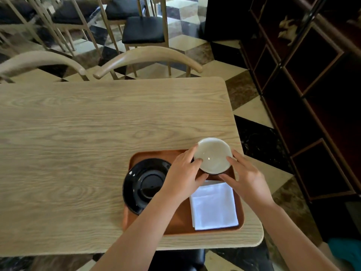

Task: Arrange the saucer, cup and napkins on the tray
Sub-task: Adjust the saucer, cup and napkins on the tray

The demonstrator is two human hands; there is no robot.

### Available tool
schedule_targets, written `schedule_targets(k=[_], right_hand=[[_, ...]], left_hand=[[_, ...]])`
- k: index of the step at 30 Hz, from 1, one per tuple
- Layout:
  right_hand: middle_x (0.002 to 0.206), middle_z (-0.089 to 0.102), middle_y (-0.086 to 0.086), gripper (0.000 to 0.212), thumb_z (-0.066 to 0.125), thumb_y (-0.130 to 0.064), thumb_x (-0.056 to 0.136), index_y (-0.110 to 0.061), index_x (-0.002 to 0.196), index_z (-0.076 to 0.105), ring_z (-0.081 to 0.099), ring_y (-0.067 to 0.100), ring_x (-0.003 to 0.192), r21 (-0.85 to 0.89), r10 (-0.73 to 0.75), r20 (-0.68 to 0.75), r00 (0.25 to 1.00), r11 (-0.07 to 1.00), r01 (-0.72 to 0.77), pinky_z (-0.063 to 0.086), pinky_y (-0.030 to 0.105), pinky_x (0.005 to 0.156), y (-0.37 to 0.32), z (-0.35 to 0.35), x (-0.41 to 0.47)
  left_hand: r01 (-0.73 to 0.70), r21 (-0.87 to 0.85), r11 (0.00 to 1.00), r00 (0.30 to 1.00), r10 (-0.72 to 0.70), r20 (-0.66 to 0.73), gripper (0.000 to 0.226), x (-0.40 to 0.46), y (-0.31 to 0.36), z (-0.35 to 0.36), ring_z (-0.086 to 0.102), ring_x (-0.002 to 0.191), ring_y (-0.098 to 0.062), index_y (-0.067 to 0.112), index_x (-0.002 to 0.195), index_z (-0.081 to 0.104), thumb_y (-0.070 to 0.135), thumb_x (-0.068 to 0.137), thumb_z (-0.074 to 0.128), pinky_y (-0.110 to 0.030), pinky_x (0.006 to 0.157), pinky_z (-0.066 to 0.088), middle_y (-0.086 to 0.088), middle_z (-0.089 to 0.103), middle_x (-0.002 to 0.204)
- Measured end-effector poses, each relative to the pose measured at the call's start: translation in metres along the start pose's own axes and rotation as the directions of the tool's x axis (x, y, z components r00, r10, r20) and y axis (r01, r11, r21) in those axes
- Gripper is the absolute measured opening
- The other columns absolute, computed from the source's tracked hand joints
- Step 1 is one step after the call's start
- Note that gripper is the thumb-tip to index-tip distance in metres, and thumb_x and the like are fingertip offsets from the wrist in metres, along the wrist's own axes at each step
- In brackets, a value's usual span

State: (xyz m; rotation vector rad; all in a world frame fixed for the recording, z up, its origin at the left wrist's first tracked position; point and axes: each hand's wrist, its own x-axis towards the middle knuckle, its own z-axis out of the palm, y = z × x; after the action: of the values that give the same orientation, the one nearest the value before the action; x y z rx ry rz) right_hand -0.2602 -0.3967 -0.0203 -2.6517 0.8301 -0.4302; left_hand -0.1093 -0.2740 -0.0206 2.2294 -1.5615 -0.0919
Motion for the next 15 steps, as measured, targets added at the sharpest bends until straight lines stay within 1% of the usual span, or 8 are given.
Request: schedule_targets(k=[4,7,8,11,15], right_hand=[[0.127,0.060,0.015,0.055,0.086,-0.020,0.060,-0.003,0.109,0.065,0.068,0.030,0.093,0.022,-0.022,0.010,1.000,1.000,0.022,0.058,0.038,0.062,-0.005,0.002,-0.001],[0.125,0.061,0.015,0.052,0.087,-0.019,0.059,-0.003,0.104,0.067,0.070,0.026,0.076,0.038,-0.051,0.007,0.999,0.998,0.051,0.059,0.034,0.057,-0.011,0.002,-0.002],[0.124,0.062,0.015,0.051,0.087,-0.019,0.059,-0.003,0.103,0.067,0.070,0.025,0.074,0.041,-0.060,0.005,0.998,0.997,0.059,0.059,0.033,0.057,-0.013,0.003,-0.002],[0.122,0.063,0.016,0.051,0.086,-0.020,0.060,-0.002,0.103,0.066,0.071,0.026,0.082,0.027,-0.072,-0.004,0.997,0.997,0.072,0.057,0.033,0.060,-0.016,0.006,-0.004],[0.120,0.064,0.018,0.051,0.086,-0.021,0.060,-0.001,0.103,0.066,0.071,0.026,0.085,0.006,-0.075,-0.015,0.997,0.997,0.075,0.056,0.031,0.062,-0.016,0.008,-0.006]], left_hand=[[0.021,-0.016,1.000,1.000,-0.021,0.010,0.034,-0.009,-0.006,-0.001,0.058,0.110,-0.035,0.002,0.094,0.068,0.027,0.072,0.077,-0.042,0.090,0.049,-0.019,0.050,0.135],[0.027,-0.025,0.999,1.000,-0.027,0.005,0.034,-0.015,-0.011,-0.002,0.059,0.108,-0.033,0.004,0.095,0.068,0.027,0.072,0.077,-0.040,0.087,0.050,-0.017,0.051,0.135],[0.024,-0.030,0.999,1.000,-0.024,0.005,0.034,-0.017,-0.012,-0.002,0.059,0.108,-0.033,0.004,0.095,0.068,0.027,0.072,0.077,-0.040,0.087,0.051,-0.017,0.051,0.135],[0.024,-0.041,0.999,1.000,-0.023,0.018,0.033,-0.019,-0.017,-0.001,0.057,0.111,-0.032,0.004,0.096,0.067,0.029,0.074,0.075,-0.041,0.088,0.051,-0.016,0.048,0.137],[0.035,-0.052,0.998,0.999,-0.033,0.031,0.033,-0.021,-0.019,0.000,0.057,0.112,-0.032,0.004,0.096,0.067,0.028,0.074,0.075,-0.041,0.090,0.050,-0.017,0.047,0.138]])
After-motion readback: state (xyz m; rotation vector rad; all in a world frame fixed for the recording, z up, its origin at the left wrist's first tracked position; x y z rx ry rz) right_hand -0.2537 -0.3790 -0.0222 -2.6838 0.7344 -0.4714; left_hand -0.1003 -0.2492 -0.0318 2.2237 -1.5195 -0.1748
